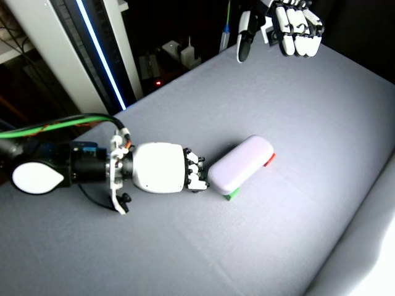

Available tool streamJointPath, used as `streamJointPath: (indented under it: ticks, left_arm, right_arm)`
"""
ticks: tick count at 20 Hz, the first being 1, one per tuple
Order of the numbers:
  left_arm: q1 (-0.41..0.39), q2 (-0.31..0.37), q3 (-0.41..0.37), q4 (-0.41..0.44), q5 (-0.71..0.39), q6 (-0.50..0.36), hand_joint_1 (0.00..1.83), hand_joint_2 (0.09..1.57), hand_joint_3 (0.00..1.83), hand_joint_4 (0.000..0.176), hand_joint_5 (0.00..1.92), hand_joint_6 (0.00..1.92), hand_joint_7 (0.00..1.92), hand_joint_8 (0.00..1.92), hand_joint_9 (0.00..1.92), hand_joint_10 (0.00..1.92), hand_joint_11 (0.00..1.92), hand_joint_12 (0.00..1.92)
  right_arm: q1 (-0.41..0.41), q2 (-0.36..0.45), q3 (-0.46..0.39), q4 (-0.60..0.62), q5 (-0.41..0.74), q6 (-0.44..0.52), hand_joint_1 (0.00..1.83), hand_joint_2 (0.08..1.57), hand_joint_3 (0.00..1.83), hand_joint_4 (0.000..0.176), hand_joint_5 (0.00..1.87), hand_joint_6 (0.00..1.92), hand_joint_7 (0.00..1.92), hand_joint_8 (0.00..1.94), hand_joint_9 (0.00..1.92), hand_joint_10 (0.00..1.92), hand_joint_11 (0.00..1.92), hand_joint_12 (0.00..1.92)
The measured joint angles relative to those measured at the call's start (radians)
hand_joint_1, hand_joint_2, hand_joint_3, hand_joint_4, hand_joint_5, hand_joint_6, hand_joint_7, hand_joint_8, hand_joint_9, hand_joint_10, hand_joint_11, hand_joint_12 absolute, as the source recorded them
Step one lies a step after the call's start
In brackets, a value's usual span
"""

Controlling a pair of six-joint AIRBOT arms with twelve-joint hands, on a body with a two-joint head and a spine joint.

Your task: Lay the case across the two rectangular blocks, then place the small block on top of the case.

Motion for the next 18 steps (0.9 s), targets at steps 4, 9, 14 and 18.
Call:
streamJointPath:
  ticks: [4, 9, 14, 18]
  left_arm:
    - [0.000, 0.000, 0.000, -0.001, 0.000, 0.000, 0.93, 0.89, 0.00, 0.000, 0.35, 0.00, 0.32, 0.00, 0.31, 0.01, 0.00, 1.06]
    - [0.000, -0.006, 0.000, 0.001, 0.004, -0.001, 0.92, 0.89, 0.00, 0.000, 0.36, 0.00, 0.32, 0.00, 0.31, 0.00, 0.00, 1.04]
    - [0.000, -0.006, 0.000, 0.000, 0.005, -0.001, 0.90, 0.89, 0.00, 0.000, 0.36, 0.00, 0.34, 0.00, 0.32, 0.00, 0.00, 1.02]
    - [0.000, -0.010, 0.000, -0.001, 0.004, -0.004, 0.90, 0.89, 0.00, 0.000, 0.37, 0.00, 0.35, 0.00, 0.33, 0.01, 0.00, 1.00]
  right_arm:
    - [0.000, 0.000, 0.000, 0.004, 0.002, 0.000, 1.26, 1.02, 0.00, 0.000, 0.88, 0.00, 0.97, 0.02, 0.94, 0.24, 0.47, 1.34]
    - [0.000, 0.000, 0.000, 0.007, 0.003, 0.000, 1.22, 1.17, 0.00, 0.000, 0.80, 1.10, 0.94, 1.21, 0.74, 1.08, 0.55, 1.62]
    - [0.000, 0.000, 0.000, 0.005, 0.000, 0.000, 1.22, 1.16, 0.00, 0.000, 0.79, 1.17, 0.97, 1.15, 0.83, 1.18, 0.69, 1.60]
    - [0.000, 0.000, 0.000, 0.005, 0.000, 0.000, 1.35, 1.14, 0.00, 0.000, 0.85, 1.12, 0.94, 1.06, 0.87, 1.30, 0.66, 1.46]
